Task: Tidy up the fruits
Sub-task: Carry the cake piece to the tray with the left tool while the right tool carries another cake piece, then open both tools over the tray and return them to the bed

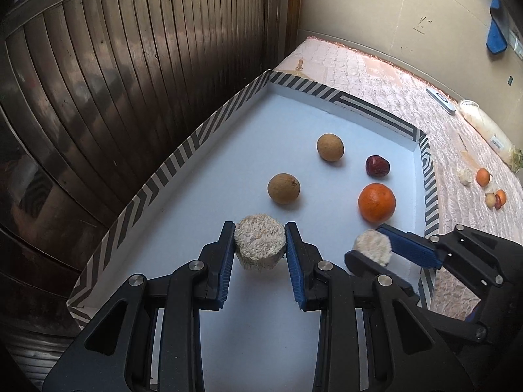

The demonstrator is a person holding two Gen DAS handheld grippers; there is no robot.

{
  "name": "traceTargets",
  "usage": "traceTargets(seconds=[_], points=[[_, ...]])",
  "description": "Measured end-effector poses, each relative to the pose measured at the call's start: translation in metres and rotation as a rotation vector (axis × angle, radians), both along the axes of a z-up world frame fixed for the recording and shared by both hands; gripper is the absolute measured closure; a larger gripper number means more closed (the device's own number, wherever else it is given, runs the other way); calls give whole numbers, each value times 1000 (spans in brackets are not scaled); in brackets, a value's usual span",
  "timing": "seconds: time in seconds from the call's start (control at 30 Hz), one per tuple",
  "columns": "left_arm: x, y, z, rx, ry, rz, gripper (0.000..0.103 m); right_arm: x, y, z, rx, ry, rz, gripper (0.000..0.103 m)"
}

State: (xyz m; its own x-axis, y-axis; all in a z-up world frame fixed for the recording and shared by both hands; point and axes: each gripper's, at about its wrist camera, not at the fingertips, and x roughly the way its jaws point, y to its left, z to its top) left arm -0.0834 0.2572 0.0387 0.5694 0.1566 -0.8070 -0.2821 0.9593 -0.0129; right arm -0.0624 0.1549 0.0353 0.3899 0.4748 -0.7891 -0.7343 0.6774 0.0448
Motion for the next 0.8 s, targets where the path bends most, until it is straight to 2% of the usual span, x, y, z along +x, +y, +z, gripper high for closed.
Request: traceTargets(seconds=[0.3,0.47,0.6,0.8], points=[[4,4,-4,-29,34,17,73,3,9,-12,-46,-12,-1,75],[4,5,-5,-29,39,27,69,0,7,-10,-36,-4,2,71],[1,3,0,-13,14,39,45,-7,-2,-1,-6,-16,-1,67],[-3,-11,14,22,-31,29,44,-10,-26,16,39,-43,-40,64]])
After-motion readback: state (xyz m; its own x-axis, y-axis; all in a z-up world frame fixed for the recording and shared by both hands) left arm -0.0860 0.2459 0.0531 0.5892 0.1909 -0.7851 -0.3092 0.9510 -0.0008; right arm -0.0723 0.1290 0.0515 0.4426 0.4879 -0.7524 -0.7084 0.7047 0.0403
